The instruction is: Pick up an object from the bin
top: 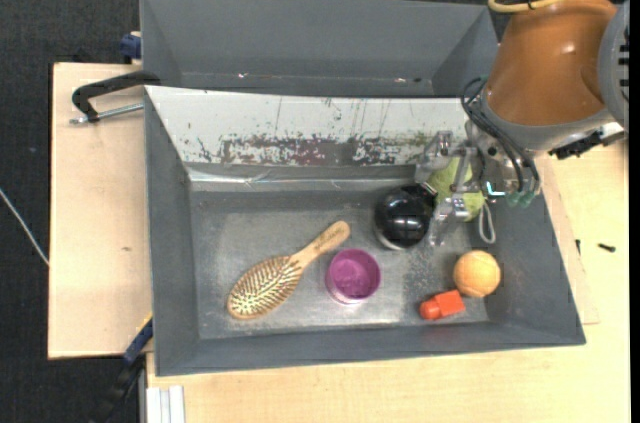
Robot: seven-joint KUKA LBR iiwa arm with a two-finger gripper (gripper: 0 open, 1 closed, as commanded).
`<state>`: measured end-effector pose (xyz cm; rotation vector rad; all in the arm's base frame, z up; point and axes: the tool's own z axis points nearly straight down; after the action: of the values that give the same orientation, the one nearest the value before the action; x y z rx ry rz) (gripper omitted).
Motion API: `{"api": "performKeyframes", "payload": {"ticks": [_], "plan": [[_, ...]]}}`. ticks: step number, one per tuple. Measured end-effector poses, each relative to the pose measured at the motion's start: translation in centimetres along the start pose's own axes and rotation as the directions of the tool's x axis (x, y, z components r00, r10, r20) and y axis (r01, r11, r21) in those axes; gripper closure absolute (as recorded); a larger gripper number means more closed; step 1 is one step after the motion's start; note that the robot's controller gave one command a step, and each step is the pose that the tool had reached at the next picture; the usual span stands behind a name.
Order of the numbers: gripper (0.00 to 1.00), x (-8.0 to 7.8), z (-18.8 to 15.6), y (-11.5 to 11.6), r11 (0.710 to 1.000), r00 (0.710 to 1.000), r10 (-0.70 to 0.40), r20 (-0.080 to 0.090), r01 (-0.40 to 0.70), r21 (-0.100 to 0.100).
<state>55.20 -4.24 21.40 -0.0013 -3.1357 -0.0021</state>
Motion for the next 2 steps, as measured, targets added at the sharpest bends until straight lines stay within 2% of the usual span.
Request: {"api": "performKeyframes", "payload": {"ticks": [1,2], "plan": [[0.00,-0.2,-0.4,0.0,1.000,1.000,-0.001,0.008,0.001,0.001],[0.00,0.8,4.5,1.0,0.995,0.995,0.101,0.011,-0.101,-0.001]]}}
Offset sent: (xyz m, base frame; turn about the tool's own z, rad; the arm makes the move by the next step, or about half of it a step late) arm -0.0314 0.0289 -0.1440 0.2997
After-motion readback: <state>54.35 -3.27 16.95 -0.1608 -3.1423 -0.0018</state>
